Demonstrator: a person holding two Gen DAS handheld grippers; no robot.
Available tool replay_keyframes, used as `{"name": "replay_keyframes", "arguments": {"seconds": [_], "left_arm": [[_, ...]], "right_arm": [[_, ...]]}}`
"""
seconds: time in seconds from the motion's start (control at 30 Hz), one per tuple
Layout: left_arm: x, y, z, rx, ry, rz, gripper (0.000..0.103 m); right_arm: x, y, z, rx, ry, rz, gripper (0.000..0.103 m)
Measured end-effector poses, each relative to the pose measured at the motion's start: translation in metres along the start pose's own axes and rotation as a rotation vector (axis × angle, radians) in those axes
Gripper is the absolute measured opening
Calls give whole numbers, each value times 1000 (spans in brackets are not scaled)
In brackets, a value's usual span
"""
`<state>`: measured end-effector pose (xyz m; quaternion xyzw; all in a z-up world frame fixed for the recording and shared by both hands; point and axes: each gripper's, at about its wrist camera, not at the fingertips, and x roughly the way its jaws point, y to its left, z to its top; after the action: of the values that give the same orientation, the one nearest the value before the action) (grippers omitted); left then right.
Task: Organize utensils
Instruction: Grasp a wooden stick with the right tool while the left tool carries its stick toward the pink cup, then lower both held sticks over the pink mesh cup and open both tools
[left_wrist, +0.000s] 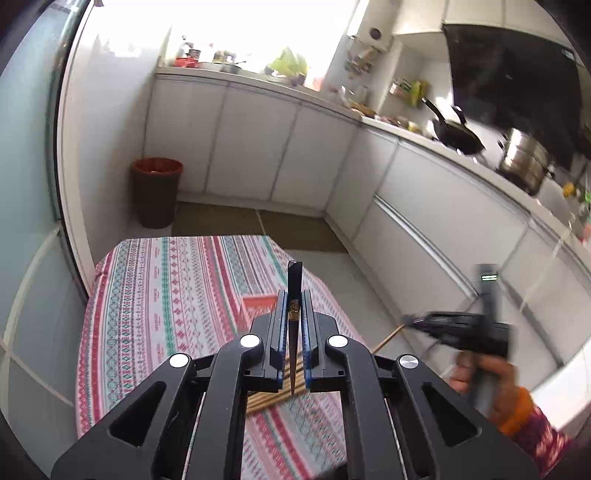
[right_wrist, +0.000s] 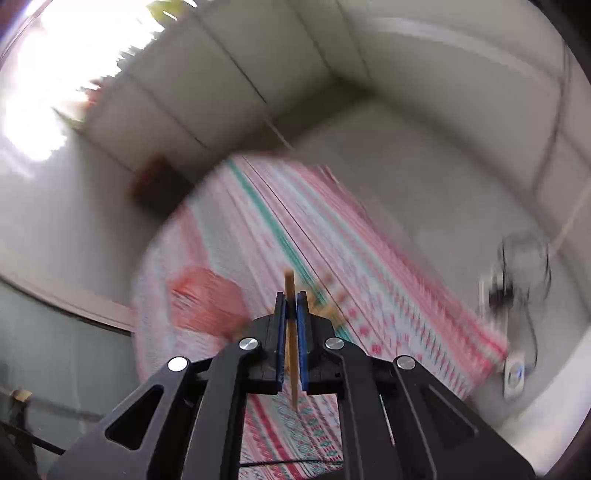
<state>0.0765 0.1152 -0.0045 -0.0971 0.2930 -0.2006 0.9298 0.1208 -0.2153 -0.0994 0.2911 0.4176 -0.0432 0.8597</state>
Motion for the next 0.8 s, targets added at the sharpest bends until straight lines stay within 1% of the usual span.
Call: {"name": "replay_keyframes", "arguments": {"seconds": [0.1,0.17,0.23,0.33,0.43,0.5,0.57,0.6,0.63,0.67,0.73,0.8], "left_arm": [[12,-8,15,-10,-33,38,6],[25,-13,27,-17,-52,62,7],[39,-15,36,-23,-64,89,7],[65,-12,42,-45,-70,127,7],[92,-7,41,-39,-58,170,7],[108,-2,38,-34,-30,186,8],[128,6,33,-44,29,183,9],[133,10,31,-55,38,175,12],[135,12,30,-61,43,173,18],[135,14,30,-70,45,177,22],[127,16,33,-98,14,176,34],[116,17,40,-118,-26,175,39]], "right_arm": [[-46,20,22,-36,-129,94,6],[-66,30,29,-51,-185,148,6],[-76,39,44,-57,-225,200,6],[-76,43,56,-55,-247,248,6],[-63,47,63,-54,-231,283,6],[-52,54,68,-62,-210,287,6],[-43,57,71,-76,-201,280,6],[-35,62,69,-83,-196,275,6],[-30,63,66,-89,-193,276,6],[-26,67,67,-100,-189,276,6],[-22,76,65,-120,-191,267,6],[-17,83,63,-137,-195,258,6]]}}
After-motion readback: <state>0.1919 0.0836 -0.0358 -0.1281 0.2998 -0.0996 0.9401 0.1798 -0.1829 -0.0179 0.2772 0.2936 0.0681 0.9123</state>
